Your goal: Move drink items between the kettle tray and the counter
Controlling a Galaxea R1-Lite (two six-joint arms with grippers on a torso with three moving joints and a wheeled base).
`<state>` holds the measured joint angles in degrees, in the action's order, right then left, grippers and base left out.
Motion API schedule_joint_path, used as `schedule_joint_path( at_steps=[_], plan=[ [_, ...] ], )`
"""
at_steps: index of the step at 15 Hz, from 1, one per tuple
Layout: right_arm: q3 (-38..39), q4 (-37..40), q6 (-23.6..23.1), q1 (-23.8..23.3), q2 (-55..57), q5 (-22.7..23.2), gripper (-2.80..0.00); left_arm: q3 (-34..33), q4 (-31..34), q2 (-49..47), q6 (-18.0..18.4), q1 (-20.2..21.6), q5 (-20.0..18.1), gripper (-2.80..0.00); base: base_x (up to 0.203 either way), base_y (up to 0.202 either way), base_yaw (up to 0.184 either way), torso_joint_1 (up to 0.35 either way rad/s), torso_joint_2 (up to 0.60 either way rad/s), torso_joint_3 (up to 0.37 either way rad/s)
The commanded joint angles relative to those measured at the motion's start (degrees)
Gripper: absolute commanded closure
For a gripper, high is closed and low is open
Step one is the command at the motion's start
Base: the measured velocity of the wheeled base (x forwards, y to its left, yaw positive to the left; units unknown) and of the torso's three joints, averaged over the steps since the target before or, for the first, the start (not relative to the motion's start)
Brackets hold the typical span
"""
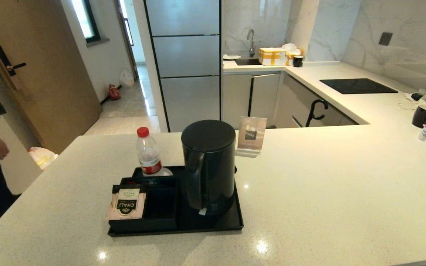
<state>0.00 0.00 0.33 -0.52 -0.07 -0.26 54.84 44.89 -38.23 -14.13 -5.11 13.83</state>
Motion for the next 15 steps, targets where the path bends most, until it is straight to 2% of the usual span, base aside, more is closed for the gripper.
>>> schedule_joint_path(
  at_steps=[1,3,5,7,8,9,12,14,15],
  plan=[
    [0.00,-0.09,0.02,0.00,0.07,0.00,0.00,0.72,0.79,1.71,0.03,0.72,-0.46,0.00,0.000,0.000,0.000,0.000,0.00,0.000],
    [0.00,-0.09,0.02,0.00,0.07,0.00,0.00,2.98,3.88,7.12,1.30,2.70,-5.16,0.00,0.000,0.000,0.000,0.000,0.00,0.000],
    [0.00,-0.09,0.02,0.00,0.07,0.00,0.00,3.68,6.41,17.70,3.81,4.81,-12.23,0.00,0.000,0.000,0.000,0.000,0.00,0.000],
    [0.00,-0.09,0.02,0.00,0.07,0.00,0.00,1.64,8.54,23.81,6.32,6.58,-19.08,0.00,0.000,0.000,0.000,0.000,0.00,0.000],
    [0.00,-0.09,0.02,0.00,0.07,0.00,0.00,-0.38,8.79,25.18,7.45,6.71,-19.97,0.00,0.000,0.000,0.000,0.000,0.00,0.000],
    [0.00,0.00,0.02,0.00,0.07,0.00,0.00,-3.89,8.88,27.00,8.30,6.54,-19.15,0.00,0.000,0.000,0.000,0.000,0.00,0.000],
    [0.00,0.00,0.02,0.00,0.07,0.00,0.00,-7.38,8.55,30.14,8.77,6.08,-12.95,0.00,0.000,0.000,0.000,0.000,0.00,0.000],
    [0.00,0.00,0.02,0.00,0.07,0.00,0.00,-8.91,6.94,33.54,8.75,5.99,-13.89,0.00,0.000,0.000,0.000,0.000,0.00,0.000],
    [0.00,0.00,0.02,0.00,0.07,0.00,0.00,-11.49,3.94,35.65,9.18,5.94,-14.75,0.00,0.000,0.000,0.000,0.000,0.00,0.000]
  ],
)
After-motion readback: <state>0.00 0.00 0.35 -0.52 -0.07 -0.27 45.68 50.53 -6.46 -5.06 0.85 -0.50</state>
